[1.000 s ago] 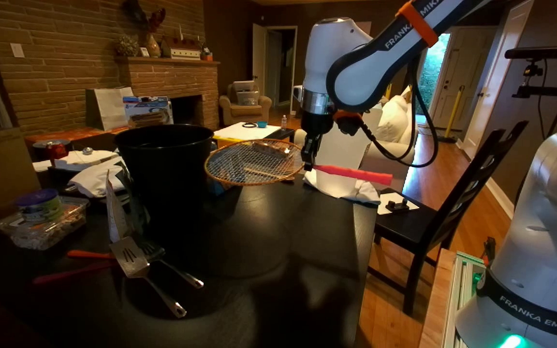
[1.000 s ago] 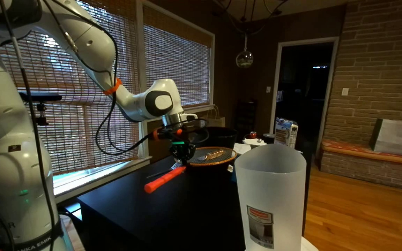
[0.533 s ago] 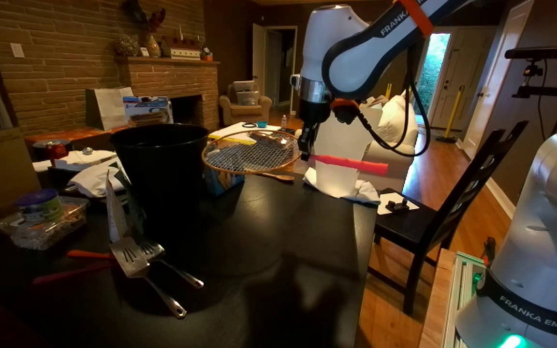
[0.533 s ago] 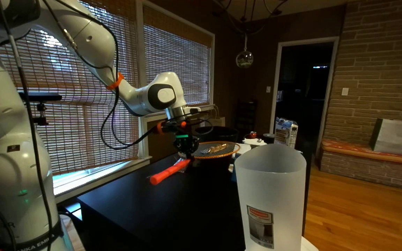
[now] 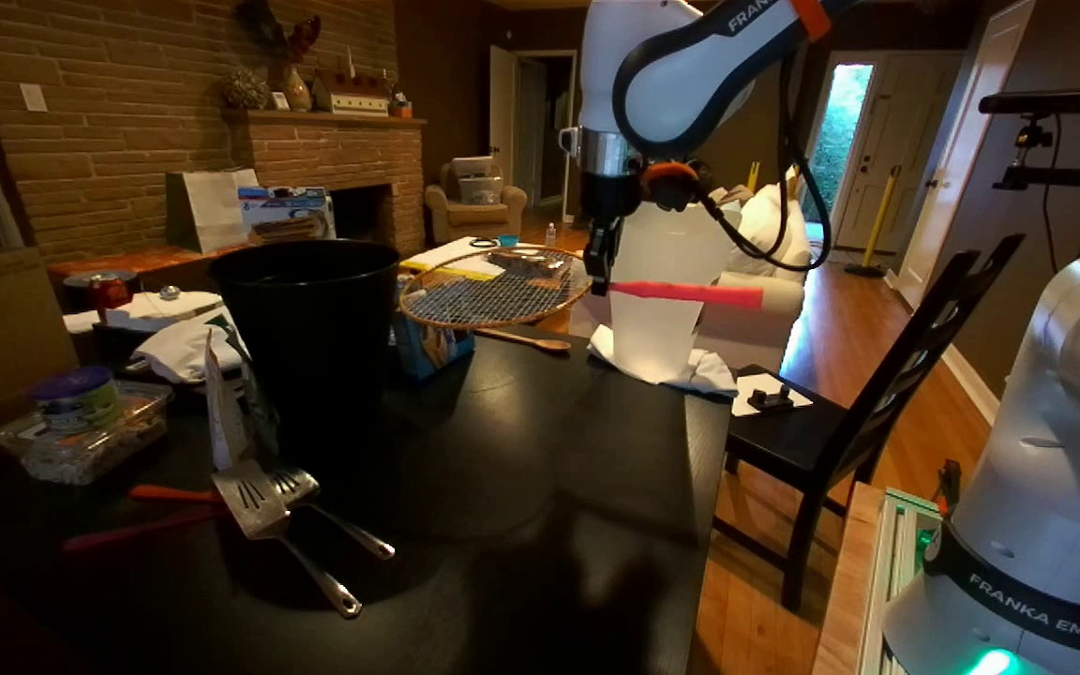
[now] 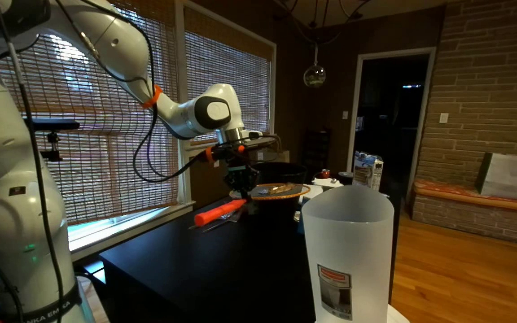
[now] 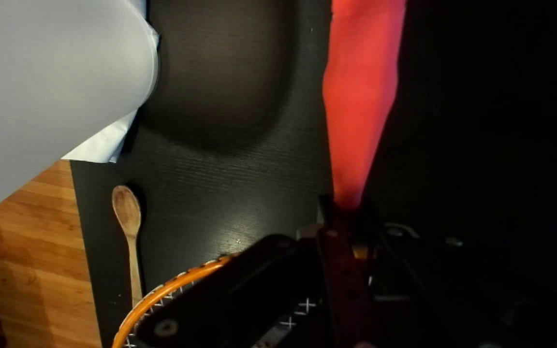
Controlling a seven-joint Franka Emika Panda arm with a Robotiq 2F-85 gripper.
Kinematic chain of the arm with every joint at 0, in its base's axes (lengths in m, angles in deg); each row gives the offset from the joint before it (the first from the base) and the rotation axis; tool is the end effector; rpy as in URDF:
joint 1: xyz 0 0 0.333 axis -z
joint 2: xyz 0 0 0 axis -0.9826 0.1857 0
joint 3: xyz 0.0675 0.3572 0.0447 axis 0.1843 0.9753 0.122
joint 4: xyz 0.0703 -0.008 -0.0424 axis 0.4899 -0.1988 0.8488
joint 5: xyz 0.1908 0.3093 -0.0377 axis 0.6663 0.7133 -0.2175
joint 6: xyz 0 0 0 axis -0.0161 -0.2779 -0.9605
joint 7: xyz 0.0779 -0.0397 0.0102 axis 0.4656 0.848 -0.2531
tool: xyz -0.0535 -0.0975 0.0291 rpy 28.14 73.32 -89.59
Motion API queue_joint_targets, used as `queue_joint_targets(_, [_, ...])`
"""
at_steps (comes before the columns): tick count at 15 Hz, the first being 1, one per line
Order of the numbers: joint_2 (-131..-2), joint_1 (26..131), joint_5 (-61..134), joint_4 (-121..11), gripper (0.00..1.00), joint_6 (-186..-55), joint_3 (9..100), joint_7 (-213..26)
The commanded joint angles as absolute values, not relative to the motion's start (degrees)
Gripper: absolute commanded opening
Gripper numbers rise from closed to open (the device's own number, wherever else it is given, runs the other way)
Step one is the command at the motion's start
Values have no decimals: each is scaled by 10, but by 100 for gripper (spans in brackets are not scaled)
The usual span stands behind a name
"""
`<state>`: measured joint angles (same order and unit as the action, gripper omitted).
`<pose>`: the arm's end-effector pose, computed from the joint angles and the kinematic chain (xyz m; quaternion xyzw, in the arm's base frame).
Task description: Put the packet on the tennis racket then use the racket to put the packet in the black bin.
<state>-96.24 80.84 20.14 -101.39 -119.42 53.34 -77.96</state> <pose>0.4325 -0.0626 0.4655 0.9800 0.1429 0.0472 0.1298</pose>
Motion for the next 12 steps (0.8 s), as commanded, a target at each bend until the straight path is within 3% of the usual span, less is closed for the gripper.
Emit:
queue_joint_targets(1, [-976,819,196,-996,3,-1153,541,-760])
queue_joint_targets(12, [-1019,827,194,-959,3,-1114,533,-707])
